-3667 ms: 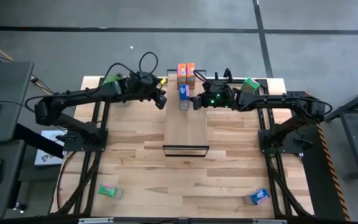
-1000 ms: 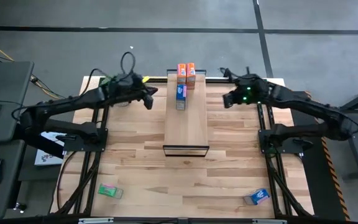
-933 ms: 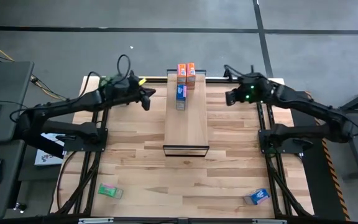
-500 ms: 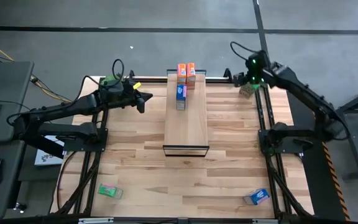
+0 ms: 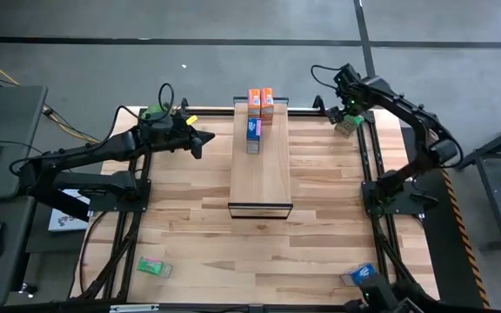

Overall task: Stack cereal on shelf
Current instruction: Put the top green cereal box on the shelf

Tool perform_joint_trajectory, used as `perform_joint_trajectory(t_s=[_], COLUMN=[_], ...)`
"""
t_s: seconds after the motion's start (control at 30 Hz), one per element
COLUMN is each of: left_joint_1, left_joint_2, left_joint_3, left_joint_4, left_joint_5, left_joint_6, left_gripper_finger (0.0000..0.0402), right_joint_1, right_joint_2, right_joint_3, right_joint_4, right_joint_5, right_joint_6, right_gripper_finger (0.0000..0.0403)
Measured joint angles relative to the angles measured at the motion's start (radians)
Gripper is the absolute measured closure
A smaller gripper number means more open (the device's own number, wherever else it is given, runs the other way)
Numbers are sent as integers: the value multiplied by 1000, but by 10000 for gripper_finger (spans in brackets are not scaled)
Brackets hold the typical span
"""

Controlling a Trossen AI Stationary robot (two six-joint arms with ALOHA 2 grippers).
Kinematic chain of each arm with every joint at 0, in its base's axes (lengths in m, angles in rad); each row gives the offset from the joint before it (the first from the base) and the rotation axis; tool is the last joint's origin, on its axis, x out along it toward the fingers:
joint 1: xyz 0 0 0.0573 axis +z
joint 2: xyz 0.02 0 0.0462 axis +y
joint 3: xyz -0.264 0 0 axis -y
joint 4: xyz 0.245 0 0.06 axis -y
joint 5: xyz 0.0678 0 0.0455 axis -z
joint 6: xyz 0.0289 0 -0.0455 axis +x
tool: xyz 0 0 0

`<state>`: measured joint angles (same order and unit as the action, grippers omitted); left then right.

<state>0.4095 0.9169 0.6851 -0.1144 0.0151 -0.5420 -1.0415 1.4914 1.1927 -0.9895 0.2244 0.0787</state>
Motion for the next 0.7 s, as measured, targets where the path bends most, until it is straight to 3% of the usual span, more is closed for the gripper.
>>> perform_joint_trajectory(t_s=[0.37, 0.7], left_joint_1=[0, 0], left_joint_2=[0, 0], left_joint_3=[0, 0], left_joint_4=[0, 0], left_joint_5=[0, 0], left_joint_6=[0, -5], left_gripper_finger=[402, 402], right_joint_1=[1, 1], right_joint_2=[95, 142], right_joint_3=[1, 1], right_joint_4=[23, -16], right_joint_5=[82, 39], right_joint_6=[76, 62], right_gripper_finger=[80, 81])
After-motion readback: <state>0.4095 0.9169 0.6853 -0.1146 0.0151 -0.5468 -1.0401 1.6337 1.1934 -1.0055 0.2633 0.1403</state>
